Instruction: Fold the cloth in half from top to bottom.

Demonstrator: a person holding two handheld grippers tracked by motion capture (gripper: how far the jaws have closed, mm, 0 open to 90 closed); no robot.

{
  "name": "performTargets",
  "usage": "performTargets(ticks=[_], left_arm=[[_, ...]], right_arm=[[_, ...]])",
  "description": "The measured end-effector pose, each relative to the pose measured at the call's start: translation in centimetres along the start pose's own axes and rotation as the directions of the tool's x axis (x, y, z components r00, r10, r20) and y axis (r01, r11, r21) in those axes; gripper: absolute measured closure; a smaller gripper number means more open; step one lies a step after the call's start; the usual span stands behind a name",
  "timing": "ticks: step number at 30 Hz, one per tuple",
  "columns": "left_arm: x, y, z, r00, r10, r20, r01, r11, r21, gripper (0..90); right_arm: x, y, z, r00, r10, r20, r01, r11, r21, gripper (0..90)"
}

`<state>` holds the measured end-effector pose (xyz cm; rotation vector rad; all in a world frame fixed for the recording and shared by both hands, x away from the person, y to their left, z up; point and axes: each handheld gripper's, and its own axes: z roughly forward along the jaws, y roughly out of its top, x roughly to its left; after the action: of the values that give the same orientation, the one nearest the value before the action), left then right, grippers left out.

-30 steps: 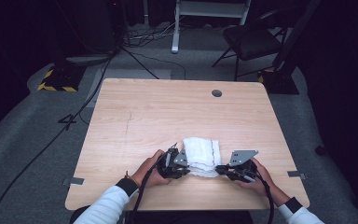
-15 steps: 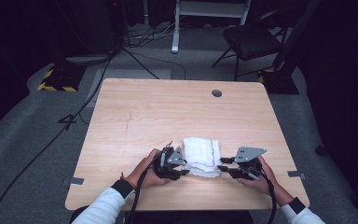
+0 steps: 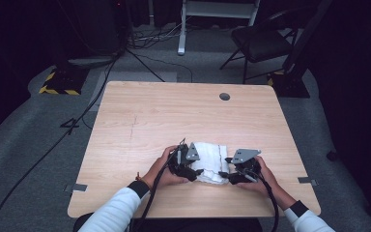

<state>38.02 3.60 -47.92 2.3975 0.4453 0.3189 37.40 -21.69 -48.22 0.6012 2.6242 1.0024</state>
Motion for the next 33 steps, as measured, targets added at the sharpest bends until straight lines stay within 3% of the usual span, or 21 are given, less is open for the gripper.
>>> performTargets(ticks=[5,9,11,14,16,18,20,22,29,30,33], left_arm=[[-0.5,-0.5,0.3,0.9994,-0.034,-0.009,0.034,0.9994,0.002,26.1],[-0.4,-0.6,0.9,0.9986,-0.046,-0.025,0.046,0.9988,-0.018,23.8],[-0.2,-0.5,1.0,0.9989,-0.037,-0.027,0.037,0.9992,-0.015,23.5],[0.4,-0.6,1.1,0.9988,-0.048,0.003,0.048,0.9988,-0.013,23.3],[0.8,-0.6,1.3,0.9985,-0.051,0.017,0.052,0.9985,-0.018,22.9],[1.4,-0.4,1.3,0.9989,-0.044,-0.012,0.044,0.999,-0.009,23.0],[2.2,-0.2,1.5,0.9973,-0.065,-0.036,0.065,0.9979,0.003,23.1],[3.4,-0.1,1.7,0.9956,-0.094,-0.008,0.094,0.9954,0.018,23.1],[6.0,-0.3,2.2,0.9888,-0.142,-0.047,0.142,0.9898,0.007,21.0],[6.4,-0.4,2.3,0.9849,-0.171,-0.029,0.171,0.9853,0.005,20.0],[7.2,-0.5,2.4,0.9825,-0.186,-0.008,0.186,0.9825,0.007,18.8]], right_arm=[[0.3,-0.8,-0.5,0.9999,0.015,0.007,-0.015,1.0,-0.008,39.5],[0.1,-0.6,0.1,0.9984,0.051,0.024,-0.051,0.999,0.001,34.8],[0.0,-0.2,0.5,0.9982,0.047,0.038,-0.047,0.999,0.004,34.3],[-0.3,0.0,0.8,0.9987,0.036,0.037,-0.036,0.999,0.003,34.3],[-1.1,0.1,1.1,0.9988,0.049,0.001,-0.049,0.999,0.0,35.0],[-2.0,0.3,1.6,0.9968,0.075,-0.028,-0.075,0.997,-0.003,35.2],[-2.7,0.7,2.1,0.9963,0.08,-0.03,-0.081,0.997,-0.005,35.4],[-3.5,1.4,2.8,0.9959,0.087,-0.023,-0.087,0.996,0.004,34.7],[-5.6,3.0,4.5,0.9934,0.114,0.012,-0.114,0.993,-0.003,35.8],[-5.7,3.1,4.7,0.9933,0.115,0.016,-0.115,0.993,-0.005,35.8],[-6.1,3.5,5.2,0.9922,0.124,0.015,-0.124,0.992,-0.004,35.8]])
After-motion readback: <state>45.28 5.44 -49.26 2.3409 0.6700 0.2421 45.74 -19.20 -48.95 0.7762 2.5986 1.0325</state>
